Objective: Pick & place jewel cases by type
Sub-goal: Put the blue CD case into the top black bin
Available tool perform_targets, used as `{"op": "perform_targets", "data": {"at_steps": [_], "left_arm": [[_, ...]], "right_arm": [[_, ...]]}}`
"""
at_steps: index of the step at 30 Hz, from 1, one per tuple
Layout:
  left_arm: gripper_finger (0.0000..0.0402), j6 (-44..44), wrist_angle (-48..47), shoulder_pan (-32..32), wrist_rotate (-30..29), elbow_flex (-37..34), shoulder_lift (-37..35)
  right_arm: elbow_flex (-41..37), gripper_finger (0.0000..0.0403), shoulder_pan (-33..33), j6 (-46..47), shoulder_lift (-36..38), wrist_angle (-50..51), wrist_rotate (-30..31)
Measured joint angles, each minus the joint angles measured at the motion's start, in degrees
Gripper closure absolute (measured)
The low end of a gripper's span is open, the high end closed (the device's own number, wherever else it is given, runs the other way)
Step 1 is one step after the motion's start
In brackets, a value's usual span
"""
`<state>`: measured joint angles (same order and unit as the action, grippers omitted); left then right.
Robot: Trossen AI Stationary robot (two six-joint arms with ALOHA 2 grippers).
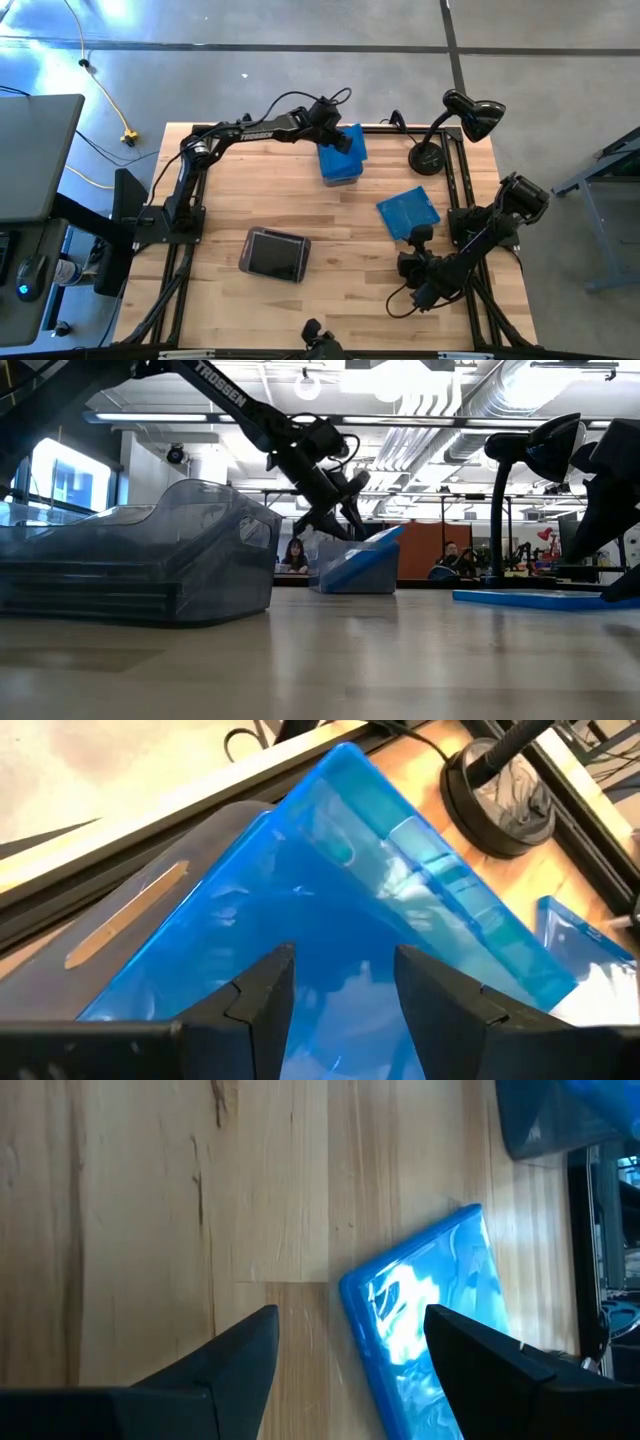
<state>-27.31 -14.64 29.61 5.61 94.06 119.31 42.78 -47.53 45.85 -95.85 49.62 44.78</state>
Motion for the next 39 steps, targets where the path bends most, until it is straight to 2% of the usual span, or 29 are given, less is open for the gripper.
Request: {"op": "perform_targets", "data": {"at_steps": [2, 8, 14, 17, 22, 24, 26, 28, 34, 39], "left_arm": [[0.0232, 0.0, 0.6, -0.1, 0.6, 0.0, 0.0], [0.0232, 0.0, 4.8, -2.3, 8.8, 3.4, 0.0], [0.0232, 5.5, 4.2, -10.7, 11.6, 8.9, 0.0], [0.0232, 9.0, 4.5, -16.8, 7.5, 10.1, 0.0], [0.0231, 4.6, 0.5, -25.7, -8.2, 10.1, 0.0], [0.0231, 2.8, 0.3, -28.4, -12.4, 10.2, 1.2], [0.0232, 1.7, -1.5, -30.6, -13.9, 9.9, 1.9], [0.0231, 0.6, 0.6, -32.7, -14.5, 10.2, 3.7], [0.0231, -3.6, -0.7, -37.0, -16.5, 10.0, 6.4], [0.0232, -7.4, 0.1, -39.9, -16.9, 10.1, 7.5]], "right_arm": [[0.0, 0.0156, 0.0, -0.5, 0.0, 0.0, 0.0], [0.0, 0.0156, 0.0, -2.4, 0.0, 0.5, 0.1], [0.0, 0.0156, -0.5, 1.1, 0.0, 6.2, -3.6], [0.0, 0.0156, -1.1, 4.9, 0.0, 11.0, -5.4], [-0.8, 0.0156, -2.6, 4.0, 0.0, 13.8, -7.9], [-1.4, 0.0156, -3.1, 2.8, 0.0, 13.8, -8.5], [-1.8, 0.0156, -3.4, 1.9, 0.0, 13.9, -9.6], [-2.1, 0.0156, -3.5, 1.9, 0.0, 14.0, -10.1], [-2.1, 0.0156, -3.0, 4.4, 0.8, 18.3, -8.9], [-1.6, 0.0156, -3.0, 12.2, 5.7, 29.9, -2.4]]}}
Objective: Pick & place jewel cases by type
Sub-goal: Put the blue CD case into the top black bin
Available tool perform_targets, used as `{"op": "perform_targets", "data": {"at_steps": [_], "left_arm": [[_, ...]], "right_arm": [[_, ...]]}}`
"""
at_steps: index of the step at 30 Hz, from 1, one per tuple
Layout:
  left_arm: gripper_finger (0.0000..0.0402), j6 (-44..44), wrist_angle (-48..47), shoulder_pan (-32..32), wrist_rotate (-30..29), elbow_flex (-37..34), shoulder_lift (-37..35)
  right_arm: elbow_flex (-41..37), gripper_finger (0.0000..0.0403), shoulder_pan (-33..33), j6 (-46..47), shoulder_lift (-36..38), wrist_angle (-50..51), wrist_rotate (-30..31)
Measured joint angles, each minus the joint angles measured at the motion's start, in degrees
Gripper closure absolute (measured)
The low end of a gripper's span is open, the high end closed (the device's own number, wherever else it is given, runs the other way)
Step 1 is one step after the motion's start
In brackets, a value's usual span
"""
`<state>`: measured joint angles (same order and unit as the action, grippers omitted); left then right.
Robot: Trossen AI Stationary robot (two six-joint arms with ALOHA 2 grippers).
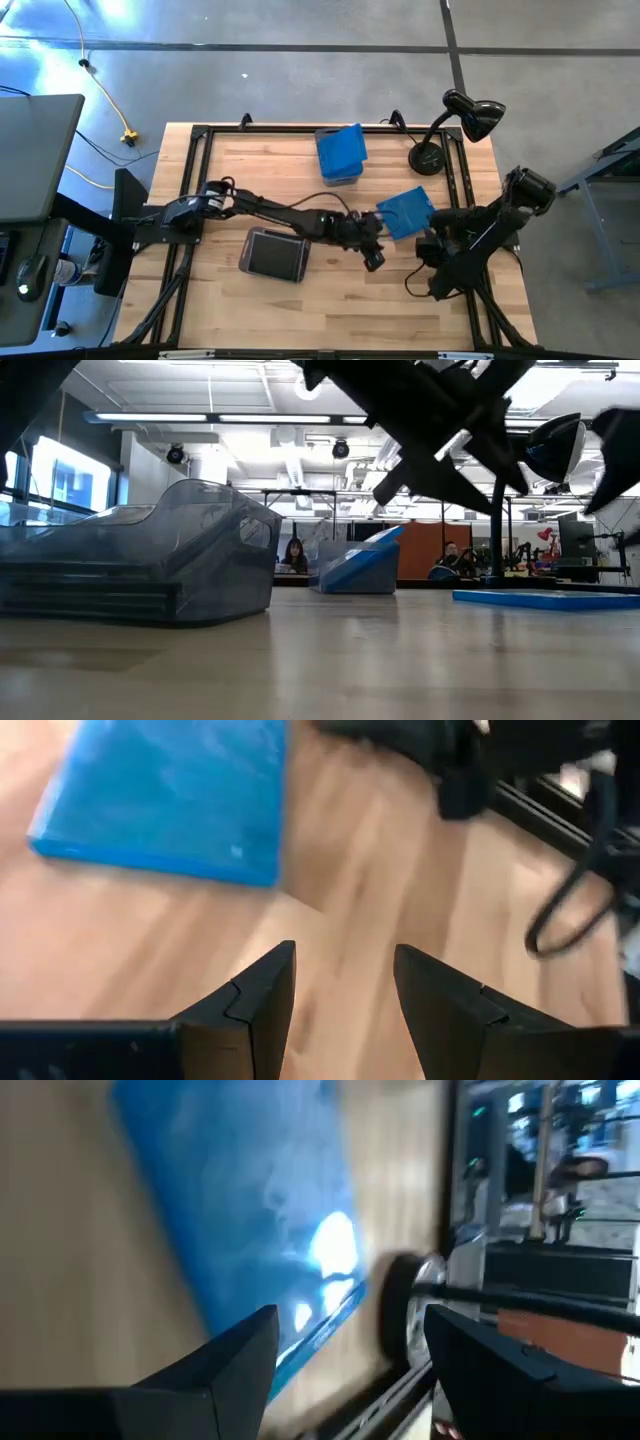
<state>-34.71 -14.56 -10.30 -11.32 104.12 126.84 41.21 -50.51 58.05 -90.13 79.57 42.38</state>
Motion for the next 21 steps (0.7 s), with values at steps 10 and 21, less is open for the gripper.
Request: {"op": "perform_targets", "data": {"at_steps": [10, 21], "left_arm": [[0.0231, 3.4, 3.0, -2.9, 0.6, 0.0, 0.0], [0.0231, 2.9, 2.5, -2.9, 2.0, 0.0, 0.0]], "right_arm": [[-6.0, 0.0156, 11.6, -5.3, 20.4, -23.4, 1.9], [-24.5, 0.0156, 28.2, -7.1, 29.0, -63.2, 3.6]]}}
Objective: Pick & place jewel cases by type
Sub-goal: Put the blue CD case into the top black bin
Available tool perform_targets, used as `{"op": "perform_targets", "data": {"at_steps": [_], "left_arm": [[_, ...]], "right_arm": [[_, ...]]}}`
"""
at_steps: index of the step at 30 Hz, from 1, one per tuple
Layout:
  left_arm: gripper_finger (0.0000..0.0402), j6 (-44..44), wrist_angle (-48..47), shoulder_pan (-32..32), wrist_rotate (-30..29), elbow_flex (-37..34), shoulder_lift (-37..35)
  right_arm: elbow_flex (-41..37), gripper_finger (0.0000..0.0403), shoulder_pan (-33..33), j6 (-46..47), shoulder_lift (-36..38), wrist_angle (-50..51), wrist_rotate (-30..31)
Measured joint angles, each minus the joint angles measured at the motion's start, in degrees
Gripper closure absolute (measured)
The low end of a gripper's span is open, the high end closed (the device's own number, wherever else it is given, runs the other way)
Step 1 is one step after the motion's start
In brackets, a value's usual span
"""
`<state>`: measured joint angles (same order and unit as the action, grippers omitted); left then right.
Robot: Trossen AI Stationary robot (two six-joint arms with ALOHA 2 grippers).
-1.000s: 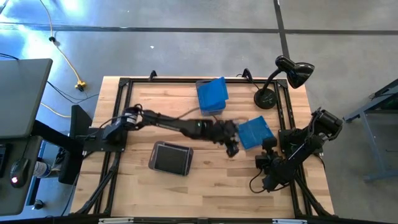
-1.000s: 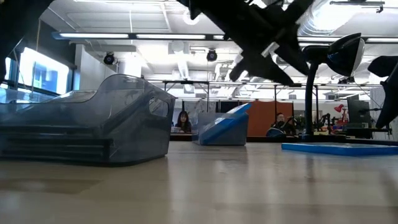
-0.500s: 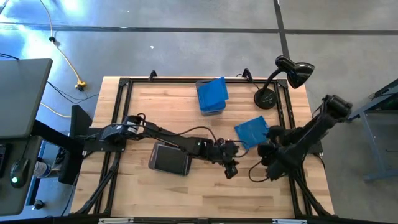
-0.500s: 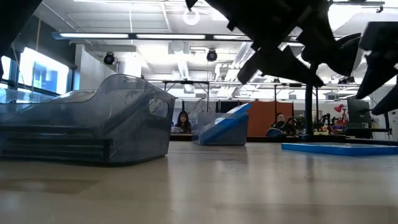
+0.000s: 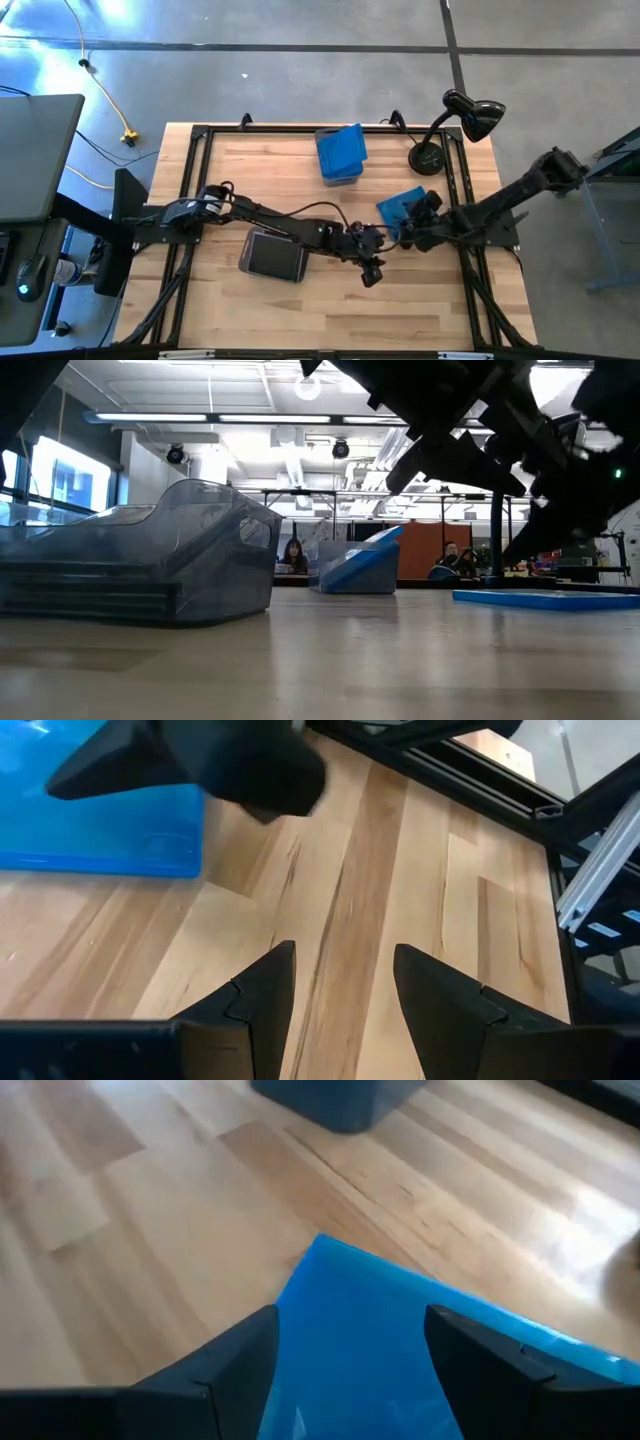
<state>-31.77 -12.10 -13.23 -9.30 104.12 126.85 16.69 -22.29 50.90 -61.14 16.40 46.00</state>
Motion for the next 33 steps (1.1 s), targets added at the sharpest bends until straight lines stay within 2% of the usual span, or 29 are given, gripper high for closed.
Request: {"op": "perform_targets", "data": {"at_steps": [4, 9, 22, 26, 28, 33], "left_arm": [[0.0231, 0.0, -0.1, 0.0, 1.0, 0.0, 0.0], [0.0231, 0.0, -1.2, 0.0, 1.0, 0.0, 0.0], [0.0231, 0.0, -1.6, 0.1, 1.0, 0.0, 0.0], [0.0231, -0.3, -2.1, 0.1, 1.1, 0.0, -0.1], [0.0231, -1.6, -3.7, 0.1, 3.1, 0.0, -0.1], [0.0231, -6.1, -8.4, 0.1, 5.0, 0.0, -0.1]], "right_arm": [[-4.8, 0.0156, 2.3, -3.0, 0.0, -8.3, -0.1], [-5.8, 0.0156, 2.8, -3.5, 0.0, -8.7, -4.6], [-8.3, 0.0156, 2.8, -2.1, -0.1, -12.9, -11.6], [-8.2, 0.0156, 2.8, -7.8, -2.0, -18.5, -19.3], [-7.8, 0.0156, 2.5, -10.1, -4.2, -22.2, -24.5], [-6.3, 0.0156, -1.6, -13.0, -10.9, -33.2, -36.0]]}}
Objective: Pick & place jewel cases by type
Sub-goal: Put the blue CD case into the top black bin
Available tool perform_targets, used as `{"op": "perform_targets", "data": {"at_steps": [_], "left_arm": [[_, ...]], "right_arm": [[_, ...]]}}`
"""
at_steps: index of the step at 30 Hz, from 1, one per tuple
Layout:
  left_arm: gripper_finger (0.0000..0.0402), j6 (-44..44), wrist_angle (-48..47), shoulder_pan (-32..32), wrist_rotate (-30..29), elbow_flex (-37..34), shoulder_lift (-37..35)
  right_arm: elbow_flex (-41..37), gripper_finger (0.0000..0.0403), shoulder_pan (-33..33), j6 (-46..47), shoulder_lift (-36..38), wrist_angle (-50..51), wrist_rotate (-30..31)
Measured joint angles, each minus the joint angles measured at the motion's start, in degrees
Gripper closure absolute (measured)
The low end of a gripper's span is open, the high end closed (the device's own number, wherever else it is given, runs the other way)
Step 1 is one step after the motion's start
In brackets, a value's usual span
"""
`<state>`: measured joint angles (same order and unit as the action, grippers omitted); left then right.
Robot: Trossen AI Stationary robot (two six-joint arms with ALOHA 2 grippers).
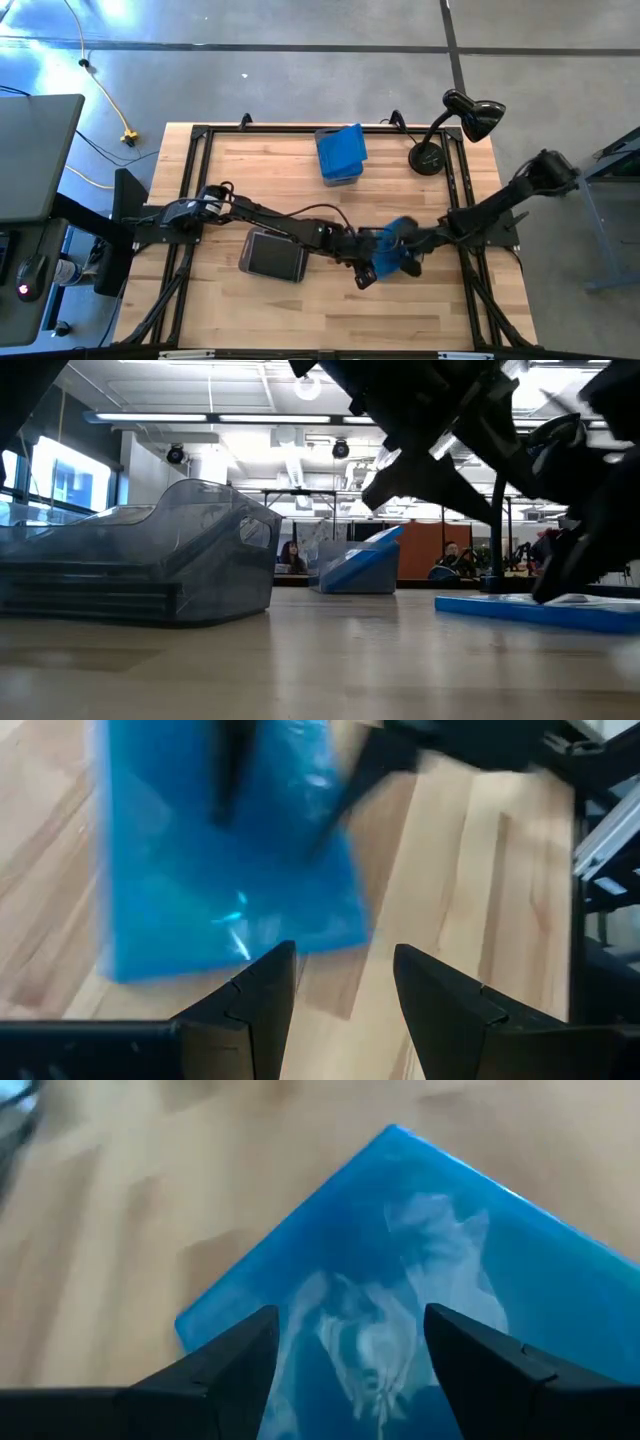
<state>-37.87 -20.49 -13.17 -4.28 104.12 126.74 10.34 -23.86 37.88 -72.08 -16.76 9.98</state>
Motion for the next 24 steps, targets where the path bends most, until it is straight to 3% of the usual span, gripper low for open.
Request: {"op": "perform_targets", "data": {"at_steps": [3, 7, 11, 16, 21, 24], "left_arm": [[0.0231, 0.1, -1.6, 0.0, -0.7, 0.0, 0.0], [0.0231, -0.1, -3.4, 0.0, -3.8, 0.0, 0.0], [0.0231, -1.5, -2.6, 0.4, -6.3, 0.0, 0.0], [0.0231, -9.9, -2.5, 2.4, -6.3, 0.0, 0.5], [0.0231, -10.6, -0.4, 5.2, -5.3, 0.1, 2.7], [0.0231, -10.8, 0.9, 6.5, -1.7, -0.2, 4.0]], "right_arm": [[2.1, 0.0156, -4.2, -5.9, -2.5, -4.1, -1.6], [8.9, 0.0156, -9.1, -9.8, -2.9, 1.2, 1.7], [18.0, 0.0156, -14.2, -11.1, -3.0, 19.0, 6.3], [25.9, 0.0156, -22.3, -10.9, -2.9, 39.5, 15.1], [25.3, 0.0156, -29.3, -9.9, -3.7, 38.1, 20.3], [23.8, 0.0156, -32.1, -9.4, -6.5, 36.3, 22.1]]}}
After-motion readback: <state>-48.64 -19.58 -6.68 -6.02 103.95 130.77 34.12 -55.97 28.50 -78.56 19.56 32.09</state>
